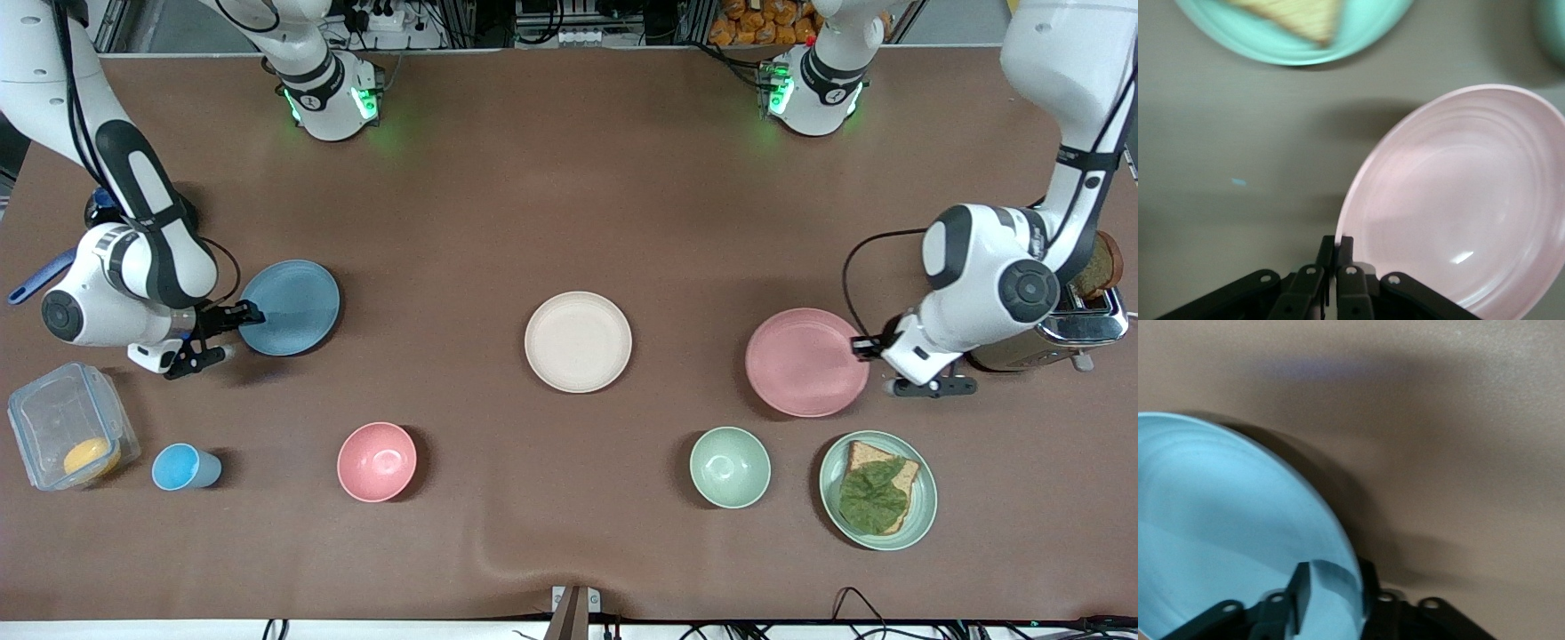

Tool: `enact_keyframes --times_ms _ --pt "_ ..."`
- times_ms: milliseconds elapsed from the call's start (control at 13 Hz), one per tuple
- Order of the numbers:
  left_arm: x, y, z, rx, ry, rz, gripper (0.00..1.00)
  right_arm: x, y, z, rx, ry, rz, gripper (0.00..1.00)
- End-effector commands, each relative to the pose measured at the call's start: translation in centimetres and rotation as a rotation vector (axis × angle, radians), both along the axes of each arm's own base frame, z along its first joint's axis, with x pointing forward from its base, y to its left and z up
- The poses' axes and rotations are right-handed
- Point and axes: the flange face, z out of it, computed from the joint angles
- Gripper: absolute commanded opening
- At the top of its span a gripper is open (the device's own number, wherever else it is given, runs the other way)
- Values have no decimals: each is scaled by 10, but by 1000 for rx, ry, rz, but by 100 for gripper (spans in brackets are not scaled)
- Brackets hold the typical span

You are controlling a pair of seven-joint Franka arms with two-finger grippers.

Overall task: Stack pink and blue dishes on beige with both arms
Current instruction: 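Grip the pink plate rim with the left gripper while the right grips the blue plate, then slide the pink plate onto the beige plate with the left gripper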

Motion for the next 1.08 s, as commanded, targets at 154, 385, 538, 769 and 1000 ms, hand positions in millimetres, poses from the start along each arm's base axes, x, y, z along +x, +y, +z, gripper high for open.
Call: enact_keyframes --times_ms 154,385,538,769,1000 --pt "-26 -149 45 -43 74 136 0 5 3 9 39 61 8 0" --pt "-53 -256 33 -53 111 209 0 16 0 22 49 84 8 0" --pt "-65 -300 16 -66 131 241 0 25 0 39 60 110 14 0" --pt "-76 -328 -21 -62 100 281 0 40 -1 60 56 111 -3 0" --pt "-77 -337 -37 -66 66 306 0 56 18 89 40 144 -30 0"
